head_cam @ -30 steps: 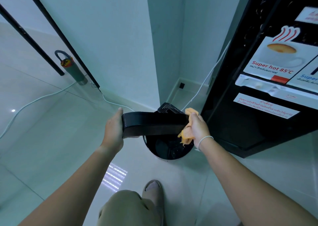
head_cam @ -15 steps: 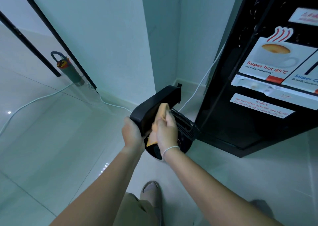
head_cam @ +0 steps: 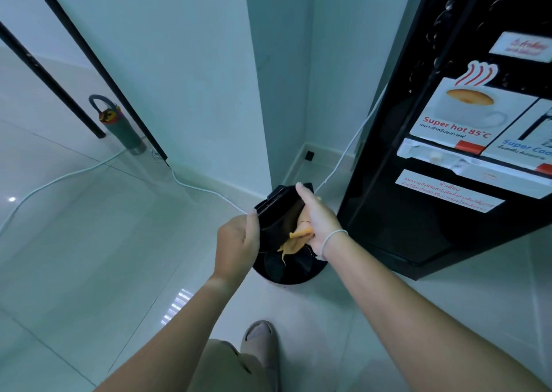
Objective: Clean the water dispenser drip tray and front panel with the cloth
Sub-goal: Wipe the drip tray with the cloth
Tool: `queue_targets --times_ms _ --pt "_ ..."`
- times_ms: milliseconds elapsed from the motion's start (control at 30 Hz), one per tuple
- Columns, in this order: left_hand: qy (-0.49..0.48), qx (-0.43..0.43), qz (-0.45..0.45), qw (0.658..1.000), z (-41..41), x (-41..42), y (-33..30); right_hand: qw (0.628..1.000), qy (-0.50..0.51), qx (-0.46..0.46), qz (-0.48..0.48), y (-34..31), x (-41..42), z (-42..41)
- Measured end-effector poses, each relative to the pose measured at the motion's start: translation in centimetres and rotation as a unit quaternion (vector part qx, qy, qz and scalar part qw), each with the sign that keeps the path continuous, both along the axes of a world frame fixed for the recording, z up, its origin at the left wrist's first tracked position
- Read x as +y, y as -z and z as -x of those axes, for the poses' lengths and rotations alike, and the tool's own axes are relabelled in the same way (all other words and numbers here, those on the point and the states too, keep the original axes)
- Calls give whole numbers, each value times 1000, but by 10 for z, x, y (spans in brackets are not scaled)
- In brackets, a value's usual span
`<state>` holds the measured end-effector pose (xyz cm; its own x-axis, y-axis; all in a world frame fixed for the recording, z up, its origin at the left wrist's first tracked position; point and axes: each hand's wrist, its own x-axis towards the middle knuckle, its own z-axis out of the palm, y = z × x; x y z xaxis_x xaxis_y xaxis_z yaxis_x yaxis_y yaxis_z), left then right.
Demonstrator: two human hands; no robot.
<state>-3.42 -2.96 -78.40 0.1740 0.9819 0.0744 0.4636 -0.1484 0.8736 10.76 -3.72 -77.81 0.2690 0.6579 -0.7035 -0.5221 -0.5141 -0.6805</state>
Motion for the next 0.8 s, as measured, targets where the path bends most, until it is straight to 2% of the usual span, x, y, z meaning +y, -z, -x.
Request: queue_targets --times_ms 133,233,267,333,400,467,600,800 --pt "97 35 -93 990 2 -4 12 999 30 -23 10 15 -9 -4" --pt "112 22 -103 988 6 -9 17 998 54 -11 -5 21 -13 -4" --pt "86 -11 -73 994 6 -9 15 998 56 -15 -10 21 -14 -4" --pt "14 -112 72 991 2 -7 6 998 54 -23 -21 20 -16 -4" --pt "-22 -213 270 939 -2 0 -7 998 53 -23 -31 20 -20 -3" --pt "6 -227 393 891 -3 8 -14 997 53 -27 -47 22 -23 0" --pt "75 -235 455 856 -2 14 -9 995 18 -66 -66 28 -29 7" --pt "31 -323 530 784 -9 9 8 989 14 -76 -127 17 -30 11"
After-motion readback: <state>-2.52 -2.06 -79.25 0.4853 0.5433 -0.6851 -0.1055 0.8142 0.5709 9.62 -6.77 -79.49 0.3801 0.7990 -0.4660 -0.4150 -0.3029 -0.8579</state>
